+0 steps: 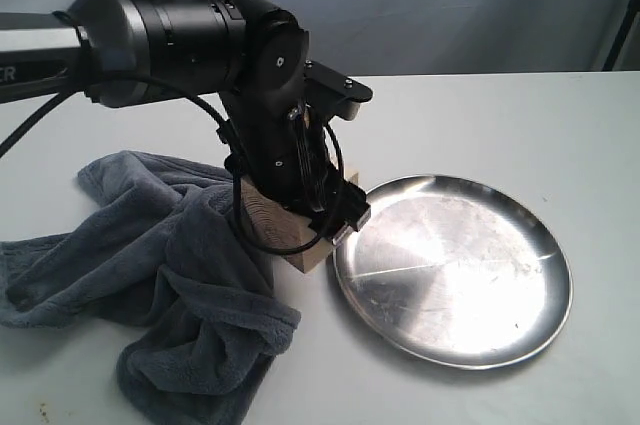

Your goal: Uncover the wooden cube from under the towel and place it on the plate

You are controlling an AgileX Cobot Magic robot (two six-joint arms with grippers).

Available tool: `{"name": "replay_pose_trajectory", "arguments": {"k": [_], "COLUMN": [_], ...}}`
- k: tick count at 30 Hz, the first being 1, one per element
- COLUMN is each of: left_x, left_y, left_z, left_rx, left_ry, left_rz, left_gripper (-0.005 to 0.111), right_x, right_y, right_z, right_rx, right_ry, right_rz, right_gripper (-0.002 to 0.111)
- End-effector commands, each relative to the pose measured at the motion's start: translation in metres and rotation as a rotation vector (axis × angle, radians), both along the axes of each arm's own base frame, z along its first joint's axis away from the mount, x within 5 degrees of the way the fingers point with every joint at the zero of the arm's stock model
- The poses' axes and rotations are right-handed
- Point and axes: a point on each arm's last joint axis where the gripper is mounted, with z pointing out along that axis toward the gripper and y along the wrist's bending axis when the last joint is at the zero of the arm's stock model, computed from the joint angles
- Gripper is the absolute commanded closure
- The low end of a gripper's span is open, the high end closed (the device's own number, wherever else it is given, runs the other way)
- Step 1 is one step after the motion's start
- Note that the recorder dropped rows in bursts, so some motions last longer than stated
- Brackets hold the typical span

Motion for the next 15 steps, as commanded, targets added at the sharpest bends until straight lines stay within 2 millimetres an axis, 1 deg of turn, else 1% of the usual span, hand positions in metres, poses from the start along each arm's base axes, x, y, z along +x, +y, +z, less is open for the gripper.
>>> {"name": "replay_pose_trajectory", "arguments": {"k": [1, 3, 4, 6, 9, 11, 14, 15], "left_x": [-0.004, -0.005, -0.005, -0.005, -0.005, -0.004, -0.005, -0.005], "left_y": [-0.009, -0.012, -0.013, -0.014, -0.015, -0.011, -0.002, -0.001], "left_z": [0.013, 0.014, 0.014, 0.015, 0.012, -0.001, -0.035, -0.044], "left_rx": [-0.111, -0.129, -0.13, -0.142, -0.148, -0.067, 0.092, 0.12], "left_ry": [-0.002, -0.008, -0.02, -0.018, -0.004, 0.026, 0.134, 0.161], "left_rz": [-0.028, -0.106, -0.138, -0.133, -0.127, -0.126, -0.112, -0.114], "left_gripper": [0.054, 0.062, 0.062, 0.056, 0.042, 0.04, 0.04, 0.04], "right_x": [0.0, 0.0, 0.0, 0.0, 0.0, 0.0, 0.0, 0.0], "right_y": [0.0, 0.0, 0.0, 0.0, 0.0, 0.0, 0.0, 0.0], "right_z": [-0.001, -0.001, -0.001, -0.001, -0.001, -0.001, -0.001, -0.001], "right_rx": [-0.001, -0.001, -0.001, -0.001, -0.001, -0.001, -0.001, -0.001], "right_ry": [0.0, 0.0, 0.0, 0.0, 0.0, 0.0, 0.0, 0.0], "right_rz": [0.002, 0.002, 0.002, 0.002, 0.002, 0.002, 0.002, 0.002], "right_gripper": [0.108, 0.108, 0.108, 0.108, 0.108, 0.108, 0.108, 0.108]}}
